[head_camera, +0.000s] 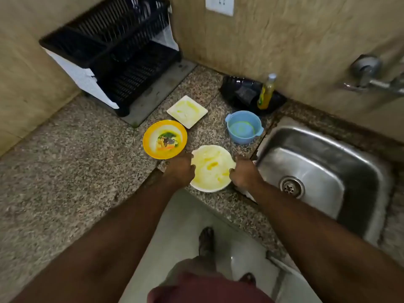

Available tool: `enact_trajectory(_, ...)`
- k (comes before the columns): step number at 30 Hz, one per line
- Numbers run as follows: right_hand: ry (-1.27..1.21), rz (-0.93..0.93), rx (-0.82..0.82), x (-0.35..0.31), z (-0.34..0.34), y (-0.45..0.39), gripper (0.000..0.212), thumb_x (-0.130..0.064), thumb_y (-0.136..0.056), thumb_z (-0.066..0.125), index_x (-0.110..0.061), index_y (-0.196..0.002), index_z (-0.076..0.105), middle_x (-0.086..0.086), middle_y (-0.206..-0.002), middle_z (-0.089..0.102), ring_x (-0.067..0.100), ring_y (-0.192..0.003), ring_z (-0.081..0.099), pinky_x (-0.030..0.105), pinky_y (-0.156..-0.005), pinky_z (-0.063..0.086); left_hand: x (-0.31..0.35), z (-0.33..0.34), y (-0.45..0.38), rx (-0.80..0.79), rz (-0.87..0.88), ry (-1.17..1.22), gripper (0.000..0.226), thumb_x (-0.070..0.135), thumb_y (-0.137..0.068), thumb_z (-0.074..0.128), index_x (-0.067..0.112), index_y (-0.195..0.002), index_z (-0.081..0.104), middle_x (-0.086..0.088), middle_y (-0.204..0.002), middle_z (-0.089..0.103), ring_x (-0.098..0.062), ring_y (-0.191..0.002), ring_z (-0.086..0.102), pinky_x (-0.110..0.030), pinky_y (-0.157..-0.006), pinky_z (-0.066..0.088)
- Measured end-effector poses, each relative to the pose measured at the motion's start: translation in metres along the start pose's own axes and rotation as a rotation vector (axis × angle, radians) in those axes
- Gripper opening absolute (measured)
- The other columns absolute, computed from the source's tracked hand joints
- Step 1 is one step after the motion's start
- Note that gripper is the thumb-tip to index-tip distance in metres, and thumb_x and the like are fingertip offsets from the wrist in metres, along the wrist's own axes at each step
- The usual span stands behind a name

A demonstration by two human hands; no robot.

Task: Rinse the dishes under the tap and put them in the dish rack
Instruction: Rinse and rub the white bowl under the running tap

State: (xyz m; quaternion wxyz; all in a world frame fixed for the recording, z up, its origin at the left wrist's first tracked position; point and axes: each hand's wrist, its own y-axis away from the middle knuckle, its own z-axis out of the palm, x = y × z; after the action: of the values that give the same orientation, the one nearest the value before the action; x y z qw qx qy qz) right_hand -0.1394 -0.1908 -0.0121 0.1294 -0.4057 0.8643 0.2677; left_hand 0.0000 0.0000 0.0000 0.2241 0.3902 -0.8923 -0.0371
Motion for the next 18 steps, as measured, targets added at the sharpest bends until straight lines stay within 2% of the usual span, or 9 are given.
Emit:
enact_trajectory(4,-0.099,0.09,-0.033,-0.011,0.005,-0.009,0.046,-0.013,-0.083,0.065,-0.002,-0.126,0.056,0.022,-0.122,0.065,0.04,-0.112,0.061,0.035,-0.088,0.049,0.001,0.005,-0.013,-0.007,-0.191,0.063,0.047,0.02,-0.1,0.06,-0.005,-0.138,0.051,-0.029,-0.138,0.056,-0.043,-0.131,0.05,-0.043,-0.105,0.038)
enact_trajectory(7,-0.17,0.131,-0.041,-0.014,0.007,-0.015,0.043,-0.007,-0.078,0.061,-0.003,-0.121,0.06,0.02,-0.116,0.067,0.038,-0.108,0.063,0.036,-0.085,0.051,-0.004,0.012,-0.024,-0.028,-0.312,0.234,0.06,0.025,-0.099,0.062,-0.004,-0.148,0.045,-0.027,-0.149,0.049,-0.041,-0.14,0.044,-0.042,-0.114,0.032)
enact_trajectory(11,-0.305,0.217,0.005,-0.005,-0.001,-0.007,0.046,-0.003,-0.08,0.056,-0.008,-0.126,0.062,0.017,-0.113,0.069,0.037,-0.105,0.066,0.043,-0.083,0.058,-0.001,0.016,-0.032,0.006,-0.306,0.394,0.04,0.029,-0.098,0.061,-0.005,-0.116,0.07,-0.03,-0.114,0.068,-0.043,-0.11,0.063,-0.044,-0.092,0.048)
enact_trajectory(14,-0.395,0.26,0.071,0.011,-0.015,0.001,0.051,-0.006,-0.084,0.054,-0.013,-0.134,0.061,0.013,-0.121,0.068,0.034,-0.111,0.065,0.035,-0.087,0.055,0.016,0.015,-0.041,0.023,-0.301,0.533,0.041,0.036,-0.099,0.059,0.0,-0.084,0.07,-0.024,-0.086,0.068,-0.04,-0.09,0.066,-0.042,-0.078,0.048)
enact_trajectory(16,-0.508,0.272,0.143,0.023,-0.031,0.007,0.051,-0.01,-0.081,0.052,-0.016,-0.131,0.063,0.011,-0.118,0.068,0.035,-0.104,0.069,0.042,-0.079,0.06,0.039,0.01,-0.051,0.001,-0.343,0.705,0.041,0.039,-0.099,0.062,0.005,-0.077,0.07,-0.012,-0.076,0.065,-0.032,-0.082,0.065,-0.042,-0.079,0.051)
enact_trajectory(18,-0.583,0.281,0.201,0.036,-0.053,0.014,0.048,-0.01,-0.082,0.05,-0.018,-0.127,0.065,0.01,-0.114,0.069,0.037,-0.095,0.071,0.048,-0.067,0.063,0.069,0.002,-0.062,-0.051,-0.374,0.861,0.033,0.04,-0.099,0.065,0.019,-0.073,0.07,-0.004,-0.079,0.067,-0.027,-0.081,0.065,-0.044,-0.085,0.054)
